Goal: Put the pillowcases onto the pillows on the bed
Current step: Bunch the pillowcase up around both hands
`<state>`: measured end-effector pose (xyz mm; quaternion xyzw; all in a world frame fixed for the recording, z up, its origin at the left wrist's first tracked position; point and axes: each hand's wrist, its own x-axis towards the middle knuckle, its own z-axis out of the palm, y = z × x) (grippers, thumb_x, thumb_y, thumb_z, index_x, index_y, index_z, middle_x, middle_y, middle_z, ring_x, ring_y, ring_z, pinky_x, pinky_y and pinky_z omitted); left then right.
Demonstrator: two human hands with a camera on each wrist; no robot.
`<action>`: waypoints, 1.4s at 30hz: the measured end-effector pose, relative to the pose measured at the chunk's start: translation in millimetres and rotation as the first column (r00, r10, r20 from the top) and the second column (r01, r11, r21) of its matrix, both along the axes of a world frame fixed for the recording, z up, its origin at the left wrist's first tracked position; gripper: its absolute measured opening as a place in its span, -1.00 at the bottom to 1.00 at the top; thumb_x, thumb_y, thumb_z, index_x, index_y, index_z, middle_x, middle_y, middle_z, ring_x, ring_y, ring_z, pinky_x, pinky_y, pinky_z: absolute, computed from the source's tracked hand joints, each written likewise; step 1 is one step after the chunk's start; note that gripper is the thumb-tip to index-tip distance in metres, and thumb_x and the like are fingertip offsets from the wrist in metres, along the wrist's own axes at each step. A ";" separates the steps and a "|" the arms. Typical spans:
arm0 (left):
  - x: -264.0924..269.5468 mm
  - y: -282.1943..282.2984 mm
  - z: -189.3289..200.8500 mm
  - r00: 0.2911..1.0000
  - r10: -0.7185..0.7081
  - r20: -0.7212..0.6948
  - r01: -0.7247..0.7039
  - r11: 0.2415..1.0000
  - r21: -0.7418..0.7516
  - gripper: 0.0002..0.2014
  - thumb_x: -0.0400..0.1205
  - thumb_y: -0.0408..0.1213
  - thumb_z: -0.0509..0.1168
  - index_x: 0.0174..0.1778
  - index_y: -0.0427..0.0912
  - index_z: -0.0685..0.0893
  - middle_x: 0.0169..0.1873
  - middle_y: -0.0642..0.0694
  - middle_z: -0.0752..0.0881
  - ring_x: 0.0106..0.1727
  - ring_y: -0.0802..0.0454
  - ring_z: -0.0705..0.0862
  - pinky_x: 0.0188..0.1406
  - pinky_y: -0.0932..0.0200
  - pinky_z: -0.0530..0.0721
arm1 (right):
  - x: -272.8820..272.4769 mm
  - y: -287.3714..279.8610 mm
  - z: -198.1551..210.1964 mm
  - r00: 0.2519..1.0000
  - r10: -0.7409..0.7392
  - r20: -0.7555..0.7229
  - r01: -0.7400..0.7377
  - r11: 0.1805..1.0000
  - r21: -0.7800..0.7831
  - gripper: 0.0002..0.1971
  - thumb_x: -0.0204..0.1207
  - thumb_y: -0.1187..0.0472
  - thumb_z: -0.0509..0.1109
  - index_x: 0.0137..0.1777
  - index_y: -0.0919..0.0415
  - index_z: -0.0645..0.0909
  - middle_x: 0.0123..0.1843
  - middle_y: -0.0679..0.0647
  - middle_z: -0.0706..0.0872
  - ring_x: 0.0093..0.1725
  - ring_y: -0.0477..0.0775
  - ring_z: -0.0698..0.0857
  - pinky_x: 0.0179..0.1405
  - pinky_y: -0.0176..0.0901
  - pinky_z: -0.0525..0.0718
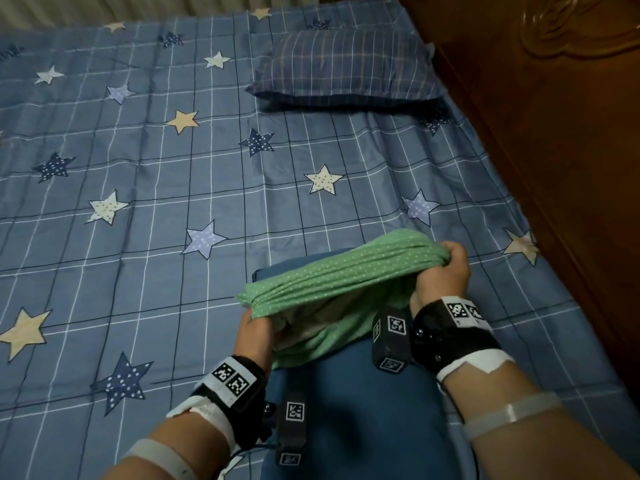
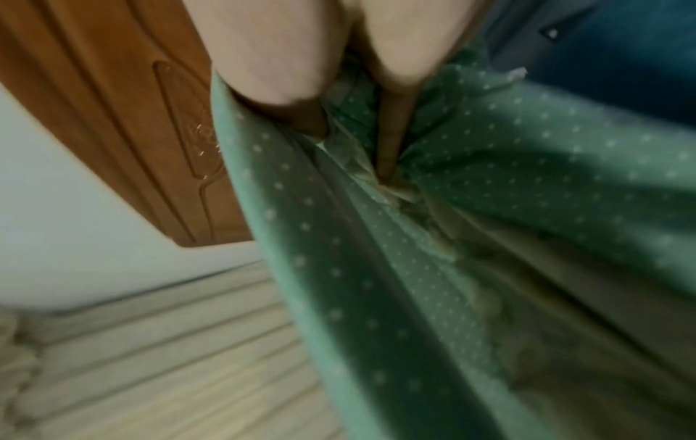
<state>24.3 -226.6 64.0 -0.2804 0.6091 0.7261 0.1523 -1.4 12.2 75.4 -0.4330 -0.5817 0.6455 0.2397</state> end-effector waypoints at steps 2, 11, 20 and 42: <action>-1.8 4.6 5.0 0.999 -0.044 0.009 0.044 0.999 0.031 -0.76 0.75 -0.30 0.19 0.14 -0.15 0.77 0.03 -0.19 0.85 0.08 -0.20 0.81 0.24 -0.40 0.67 | -3.4 -4.3 12.4 0.994 -0.048 -0.100 0.035 0.991 -0.127 -0.55 0.42 0.66 0.16 -0.12 0.04 0.54 -0.27 0.11 0.60 -0.35 0.02 0.60 -0.43 -0.19 0.65; -7.0 -0.7 26.0 0.987 -0.133 -0.092 0.137 0.990 0.031 -0.78 0.71 -0.42 0.25 0.21 -0.20 0.73 -0.05 -0.25 0.84 -0.16 -0.06 0.85 -0.38 0.00 0.80 | -14.0 3.0 27.8 0.968 -0.205 -0.142 0.157 0.943 -0.294 -0.53 0.42 0.70 0.13 0.22 0.39 0.65 -0.17 0.24 0.69 -0.27 0.12 0.70 -0.46 -0.21 0.74; -21.4 -10.8 25.6 0.995 0.065 -0.071 -0.047 0.972 0.229 -0.72 0.78 -0.50 0.04 0.08 -0.06 0.58 -0.11 0.08 0.73 -0.29 0.29 0.81 -0.31 0.27 0.76 | 8.6 6.3 -16.1 0.995 0.054 0.080 -0.073 0.965 0.253 -0.47 0.27 0.62 0.11 -0.04 0.09 0.73 -0.06 0.16 0.76 -0.10 0.13 0.72 -0.09 -0.14 0.73; -32.2 -29.9 -14.8 0.996 0.008 -0.087 -0.052 0.851 -0.523 -0.79 0.49 -0.25 0.25 -0.13 -0.22 0.77 -0.21 -0.24 0.75 -0.10 -0.18 0.68 0.00 0.02 0.63 | 28.5 18.7 -12.3 0.861 0.215 0.461 -0.451 0.740 0.499 -0.67 0.40 0.52 0.22 0.06 0.14 0.45 -0.22 0.14 0.63 -0.24 0.22 0.60 -0.25 -0.11 0.49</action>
